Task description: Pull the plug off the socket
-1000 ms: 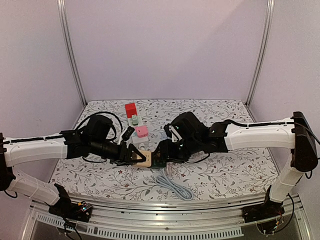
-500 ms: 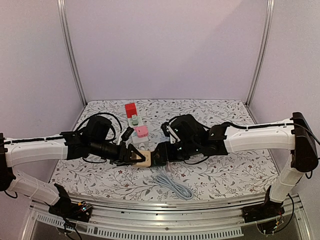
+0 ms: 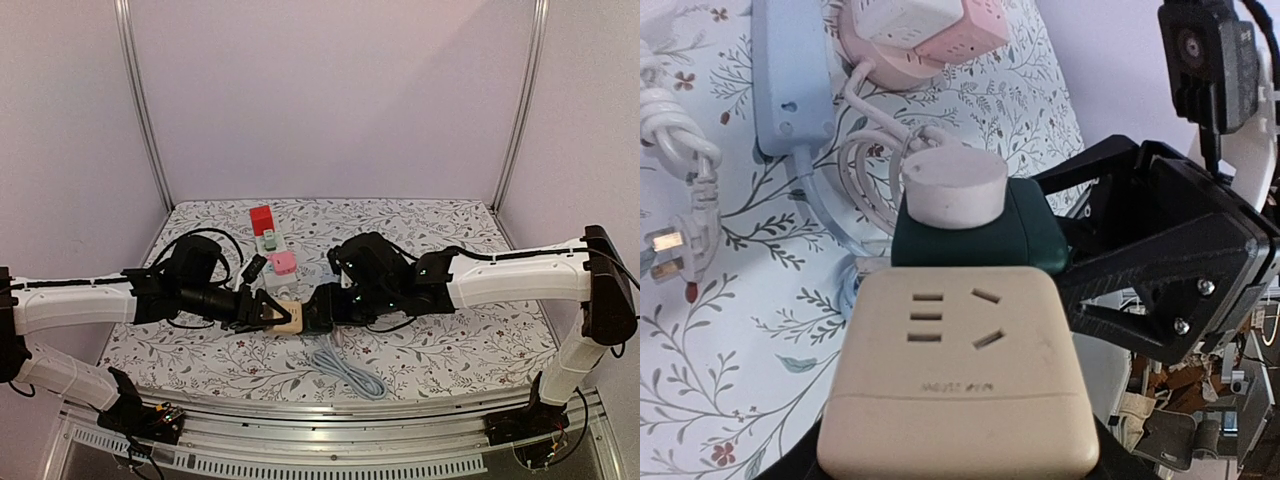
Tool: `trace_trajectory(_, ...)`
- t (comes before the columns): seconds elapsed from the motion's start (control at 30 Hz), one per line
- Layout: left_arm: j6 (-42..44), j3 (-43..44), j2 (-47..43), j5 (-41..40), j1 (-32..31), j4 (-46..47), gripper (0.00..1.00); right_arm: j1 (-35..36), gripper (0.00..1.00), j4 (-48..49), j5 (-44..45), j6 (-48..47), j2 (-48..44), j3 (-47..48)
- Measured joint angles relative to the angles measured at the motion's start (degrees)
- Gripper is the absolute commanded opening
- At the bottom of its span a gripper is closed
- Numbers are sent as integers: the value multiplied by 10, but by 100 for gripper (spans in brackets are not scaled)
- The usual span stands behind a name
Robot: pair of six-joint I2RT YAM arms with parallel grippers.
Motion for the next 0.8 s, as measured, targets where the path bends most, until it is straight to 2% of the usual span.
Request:
trace_trajectory(0.5, -7, -6, 1, 2, 2, 26, 4, 1, 33, -5, 17, 35, -9, -2)
trace_trajectory(0.8, -21, 1, 10, 19, 5, 34, 4, 1, 33, 42, 32, -42, -39, -44)
